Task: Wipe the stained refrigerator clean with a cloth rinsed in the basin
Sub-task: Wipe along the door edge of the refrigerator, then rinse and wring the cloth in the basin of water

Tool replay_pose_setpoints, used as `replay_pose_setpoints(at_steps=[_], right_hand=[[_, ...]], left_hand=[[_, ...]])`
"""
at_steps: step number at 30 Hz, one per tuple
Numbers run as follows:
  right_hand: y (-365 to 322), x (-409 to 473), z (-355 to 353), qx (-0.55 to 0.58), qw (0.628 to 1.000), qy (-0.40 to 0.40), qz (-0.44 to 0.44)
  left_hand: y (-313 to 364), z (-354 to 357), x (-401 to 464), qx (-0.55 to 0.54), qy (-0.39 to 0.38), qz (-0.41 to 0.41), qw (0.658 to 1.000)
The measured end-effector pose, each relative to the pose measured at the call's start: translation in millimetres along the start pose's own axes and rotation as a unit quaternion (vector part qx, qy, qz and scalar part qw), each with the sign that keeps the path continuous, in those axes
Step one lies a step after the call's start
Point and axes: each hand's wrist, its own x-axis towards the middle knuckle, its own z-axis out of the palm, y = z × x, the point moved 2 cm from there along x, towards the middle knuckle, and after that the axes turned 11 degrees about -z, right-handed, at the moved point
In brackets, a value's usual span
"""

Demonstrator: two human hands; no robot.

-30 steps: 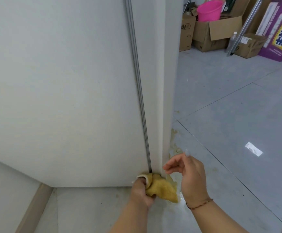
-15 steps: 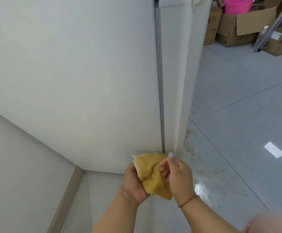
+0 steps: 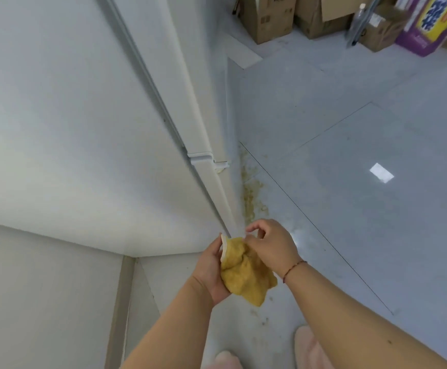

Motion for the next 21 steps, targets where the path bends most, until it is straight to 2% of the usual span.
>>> replay_pose_setpoints(at_steps=[3, 5, 9, 12, 14, 17, 19, 21], right_hand=[[-5.8, -13.6, -48.1, -0.001, 0.997, -0.07, -0.008], [-10.0, -26.9, -82.6, 0.006, 0.997, -0.081, -0.001], [-18.5, -59.3, -149.9, 0.02, 1.0, -0.011, 0.003], [-11.2, -88.4, -191.3, 0.055, 0.994, 0.068, 0.066], [1.1, -111.2, -220.3, 0.072, 0.973, 0.154, 0.155], [24.9, -146.6, -255.8, 0.089, 0.934, 0.186, 0.292], [36.5, -167.7, -268.8, 0.172, 0.906, 0.182, 0.341], [49.0, -189.1, -282.0, 0.272, 0.874, 0.207, 0.345]], left_hand=[[-5.3, 47.7, -8.5, 0.045, -0.014, -0.04, 0.998], [-7.5, 80.3, -11.9, 0.086, -0.016, -0.062, 0.994], [-18.0, 141.7, -14.0, 0.171, 0.006, -0.109, 0.979], [-32.5, 189.8, -17.6, 0.225, -0.002, -0.119, 0.967], [-44.0, 220.6, -20.5, 0.25, -0.018, -0.131, 0.959], [-61.8, 257.4, -16.9, 0.264, -0.042, -0.153, 0.951], [-76.2, 280.5, -13.5, 0.28, -0.062, -0.17, 0.943], [-96.5, 308.2, -8.3, 0.305, -0.096, -0.188, 0.929]])
